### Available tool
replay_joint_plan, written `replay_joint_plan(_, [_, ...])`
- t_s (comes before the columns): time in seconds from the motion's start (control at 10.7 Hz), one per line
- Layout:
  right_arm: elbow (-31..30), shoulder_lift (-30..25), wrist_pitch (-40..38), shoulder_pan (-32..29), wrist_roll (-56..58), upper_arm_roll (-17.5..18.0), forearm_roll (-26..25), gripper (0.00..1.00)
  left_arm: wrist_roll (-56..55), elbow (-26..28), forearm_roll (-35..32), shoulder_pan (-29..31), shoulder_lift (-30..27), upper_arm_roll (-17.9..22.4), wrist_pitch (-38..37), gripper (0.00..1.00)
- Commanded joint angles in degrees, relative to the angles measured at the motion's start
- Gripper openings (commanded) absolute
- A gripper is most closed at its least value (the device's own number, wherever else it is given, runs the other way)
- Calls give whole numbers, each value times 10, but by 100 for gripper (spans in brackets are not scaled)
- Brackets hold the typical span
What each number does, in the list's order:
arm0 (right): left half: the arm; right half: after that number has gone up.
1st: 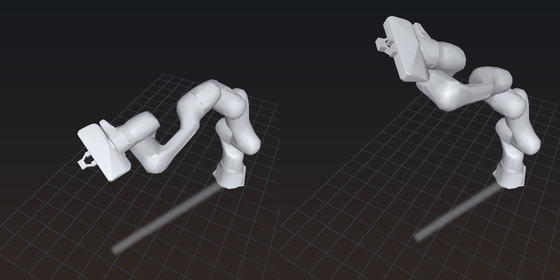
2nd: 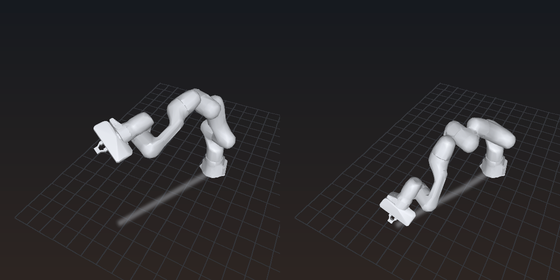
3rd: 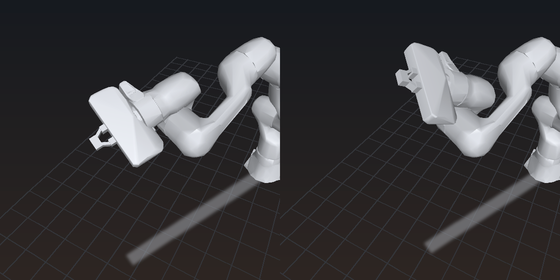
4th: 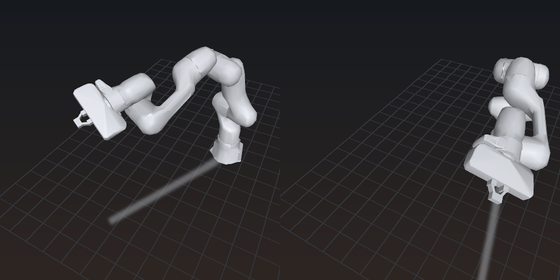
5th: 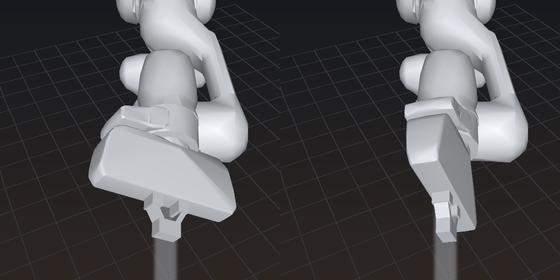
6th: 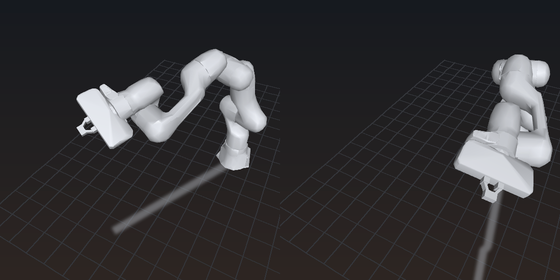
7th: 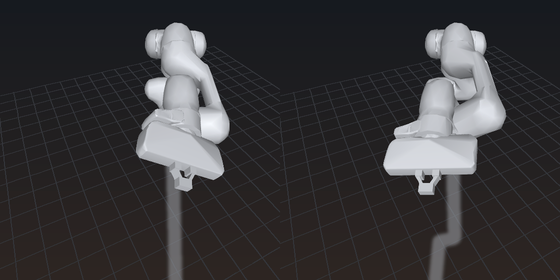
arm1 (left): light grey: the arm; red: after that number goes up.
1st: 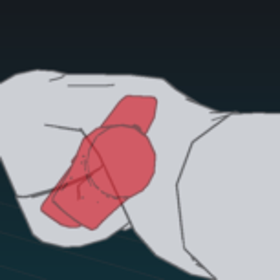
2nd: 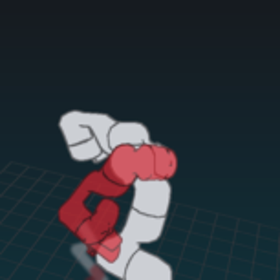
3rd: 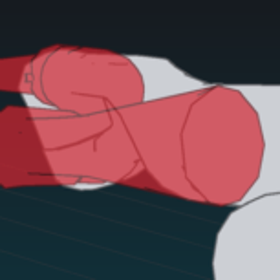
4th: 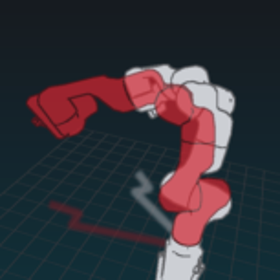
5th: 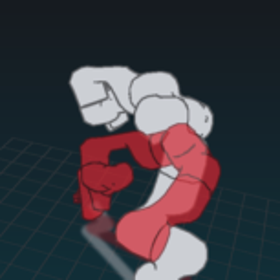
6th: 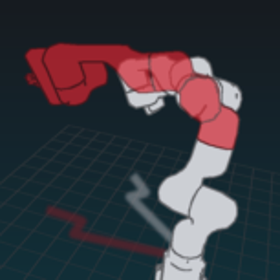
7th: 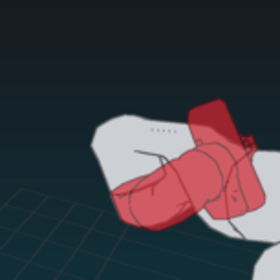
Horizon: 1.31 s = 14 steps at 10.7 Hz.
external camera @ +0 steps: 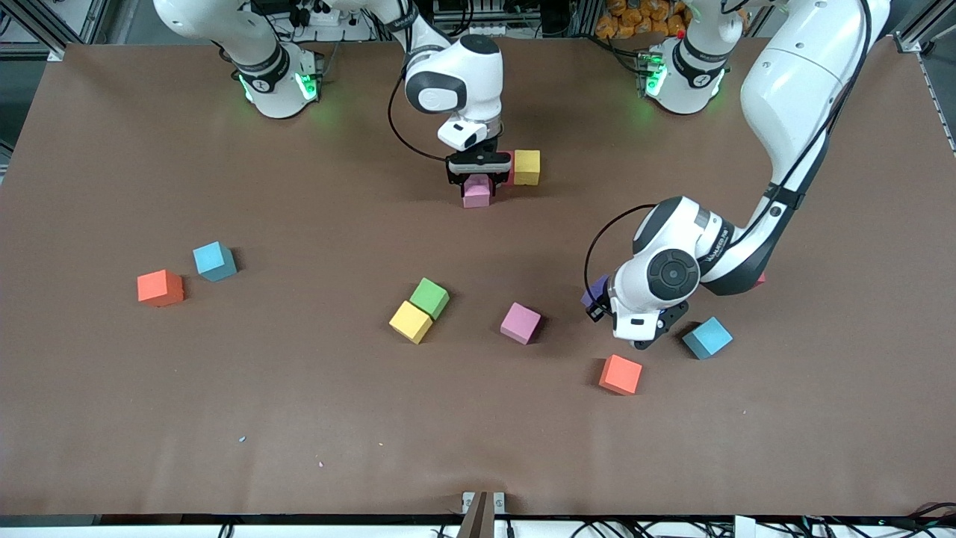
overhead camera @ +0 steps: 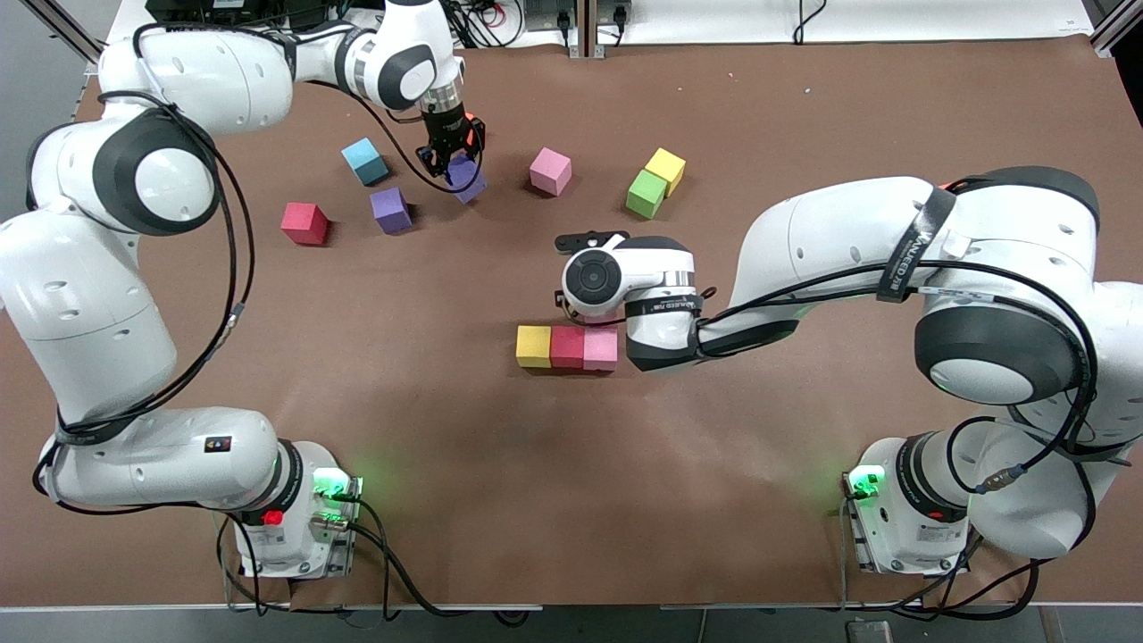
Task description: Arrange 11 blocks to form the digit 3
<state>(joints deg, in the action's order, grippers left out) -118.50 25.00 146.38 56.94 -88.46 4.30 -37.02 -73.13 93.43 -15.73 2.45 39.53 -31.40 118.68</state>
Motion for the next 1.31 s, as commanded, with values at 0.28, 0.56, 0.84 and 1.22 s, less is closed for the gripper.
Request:
replay_joint_plan(0.28, [-17, -42, -42, -29, 56, 24, 12, 73, 3, -10, -4, -1, 5, -2, -12, 0])
replay_joint_plan(0.56, [-15, -50, -48, -52, 93, 33, 41, 73, 3, -10, -4, -1, 5, -2, -12, 0])
replay_joint_plan(0.84, [-9, -61, -48, -77, 134, 33, 69, 75, 3, -10, -3, -2, 5, -2, -12, 0])
replay_joint_plan(1.22, [39, -58, -92, -135, 133, 21, 111, 75, 0, -10, -3, -2, 4, -2, -12, 0])
